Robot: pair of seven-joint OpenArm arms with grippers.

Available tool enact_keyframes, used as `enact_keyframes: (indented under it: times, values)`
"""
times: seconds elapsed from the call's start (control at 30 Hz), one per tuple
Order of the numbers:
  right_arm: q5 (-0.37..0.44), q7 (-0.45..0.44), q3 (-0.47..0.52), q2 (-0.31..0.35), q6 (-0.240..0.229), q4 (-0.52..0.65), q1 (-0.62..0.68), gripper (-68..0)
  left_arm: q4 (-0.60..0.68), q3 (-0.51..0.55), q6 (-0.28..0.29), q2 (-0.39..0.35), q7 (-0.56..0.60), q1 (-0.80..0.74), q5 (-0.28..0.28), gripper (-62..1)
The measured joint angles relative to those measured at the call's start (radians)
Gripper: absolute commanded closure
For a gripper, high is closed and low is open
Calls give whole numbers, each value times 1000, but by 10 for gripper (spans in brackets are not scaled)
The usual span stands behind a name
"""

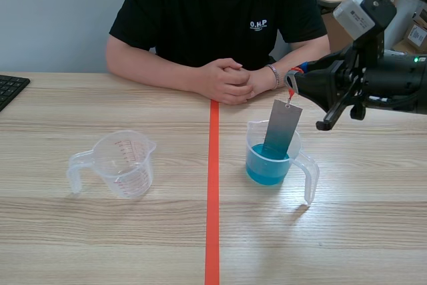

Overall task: Do the redox reaction experiment.
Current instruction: 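Hold the plate still in the solution, then raise the plate and point at it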

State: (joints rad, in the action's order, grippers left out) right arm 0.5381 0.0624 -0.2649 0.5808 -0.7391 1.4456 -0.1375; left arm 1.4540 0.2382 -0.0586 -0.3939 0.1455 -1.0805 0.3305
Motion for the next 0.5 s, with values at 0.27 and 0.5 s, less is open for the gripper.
enact_keyframes:
  times: [0.27,0.5]
  values:
    - [155,72,0,86,1,90,0,-15,0,0,1,0,-9,0,0,-45]
    - [284,136,10,127,0,177,5,-15,0,0,2,0,-19,0,0,-45]
